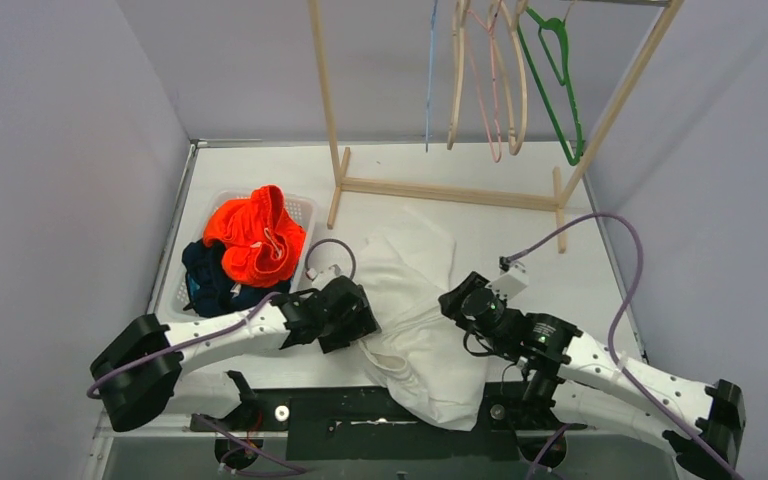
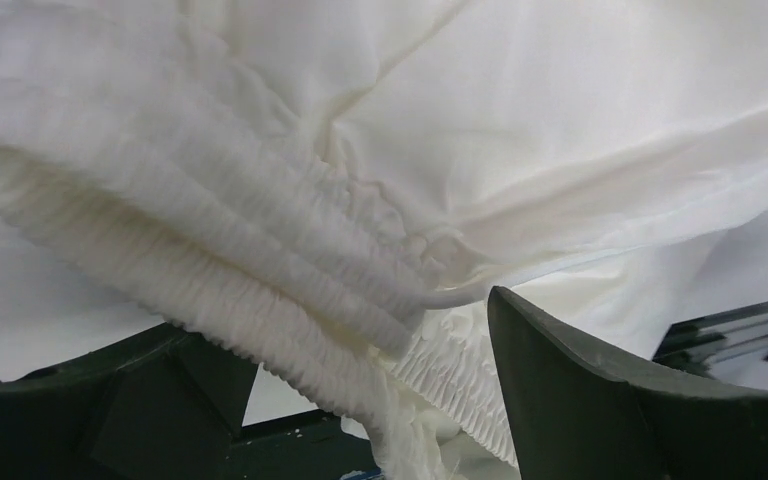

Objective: Remove the shorts from the hanger
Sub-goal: Pick up the shorts at the center of the board.

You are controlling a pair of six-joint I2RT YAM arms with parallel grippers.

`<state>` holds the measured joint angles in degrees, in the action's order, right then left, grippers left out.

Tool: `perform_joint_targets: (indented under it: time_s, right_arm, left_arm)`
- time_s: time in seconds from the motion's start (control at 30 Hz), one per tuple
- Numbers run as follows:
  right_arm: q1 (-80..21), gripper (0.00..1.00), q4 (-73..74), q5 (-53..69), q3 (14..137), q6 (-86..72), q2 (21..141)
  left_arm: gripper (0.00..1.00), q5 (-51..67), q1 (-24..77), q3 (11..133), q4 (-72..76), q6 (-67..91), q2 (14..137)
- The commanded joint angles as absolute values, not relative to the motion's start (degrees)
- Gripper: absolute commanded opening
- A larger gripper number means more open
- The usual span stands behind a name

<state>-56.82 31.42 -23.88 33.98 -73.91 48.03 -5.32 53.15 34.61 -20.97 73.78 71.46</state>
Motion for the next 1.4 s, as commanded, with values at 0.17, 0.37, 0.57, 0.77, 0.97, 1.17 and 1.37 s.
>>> perform_joint_targets:
  time_s: [0.17,0.37,0.57,0.77,0.97,1.17,1.37]
  right_arm:
    - [-57.4,0.47,38.2,-35.1,31.4,-81.0,38.4]
    - [-57.4,0.48,37.6,-32.9,31.3,-80.9,40.5]
    - [-57.5,0.49,36.9,-32.9,31.7,-79.8,41.4]
    - [-57.5,0.49,36.8,-34.5,31.5,-80.0,40.4]
    - [-57.6,0.49,37.1,-35.0,30.8,-81.1,39.4]
    - [-57.6,0.49,36.9,-35.1,30.2,-81.7,39.3]
    - [-57.5,0.49,37.9,-35.3,30.8,-81.7,39.6]
  left_arm:
    - [0.73,-17.8,63.0,49.9,-34.3,67.3,87.6]
    - [0.14,-18.8,63.1,51.0,-32.0,63.8,86.2]
    - [0.00,-34.3,62.4,61.2,-40.3,54.5,73.3]
    - [0.00,-37.2,61.9,69.0,-35.5,35.0,59.9]
    - [0.00,-24.4,61.9,70.6,-37.9,25.2,57.3]
    - [0.00,-3.9,62.0,62.5,-33.0,25.3,64.5]
    - [0.03,-1.3,59.6,56.9,-23.5,27.0,70.6]
